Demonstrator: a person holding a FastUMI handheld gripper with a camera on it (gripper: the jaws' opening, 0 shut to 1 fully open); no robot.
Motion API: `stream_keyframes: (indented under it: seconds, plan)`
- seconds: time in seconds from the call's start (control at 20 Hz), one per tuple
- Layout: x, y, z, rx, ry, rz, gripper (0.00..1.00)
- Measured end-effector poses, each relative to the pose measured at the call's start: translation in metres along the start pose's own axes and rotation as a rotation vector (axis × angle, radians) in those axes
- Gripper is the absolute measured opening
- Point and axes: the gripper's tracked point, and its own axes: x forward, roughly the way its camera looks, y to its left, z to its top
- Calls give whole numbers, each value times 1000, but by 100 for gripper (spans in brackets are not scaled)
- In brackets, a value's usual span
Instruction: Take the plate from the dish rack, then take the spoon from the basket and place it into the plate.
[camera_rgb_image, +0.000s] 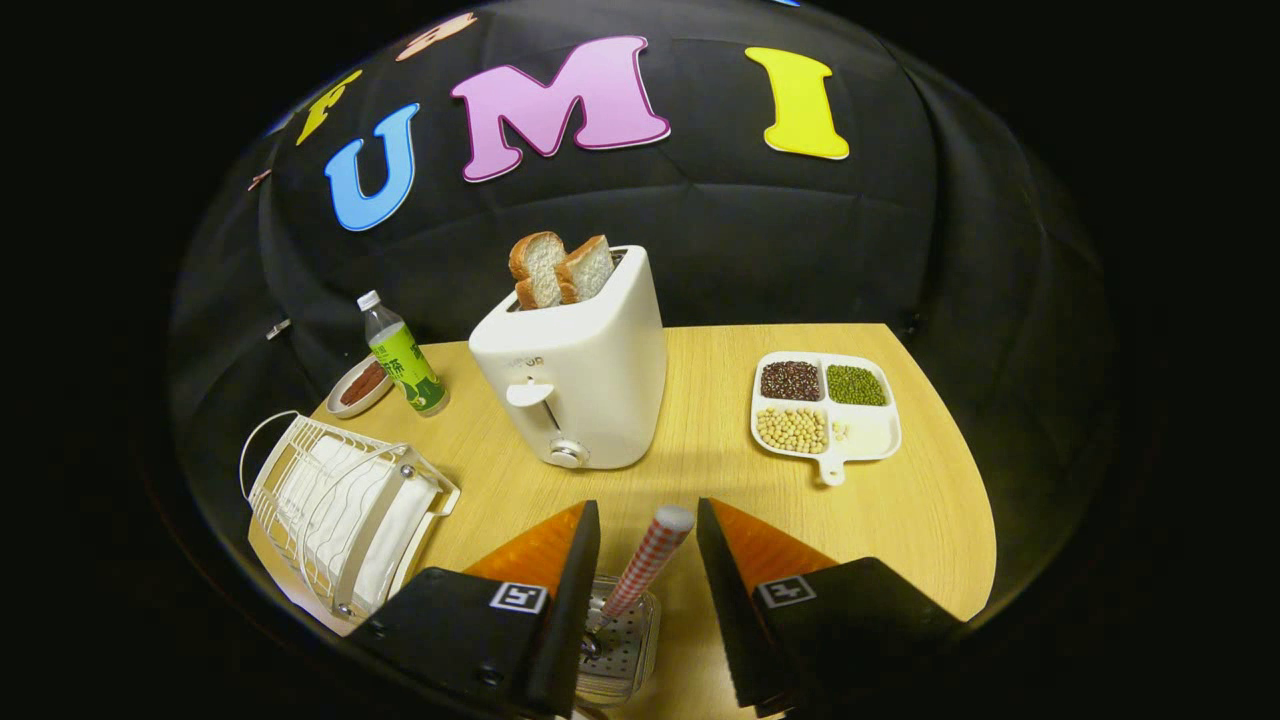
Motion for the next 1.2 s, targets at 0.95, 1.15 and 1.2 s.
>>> stream_keyframes:
  seconds: [0.95,1.15,1.2]
  plan:
    - [-50,28,72,-58,-143,41,13]
    - [-86,40,115,-65,-215,77,12]
    - [-97,44,123,-64,-230,92,12]
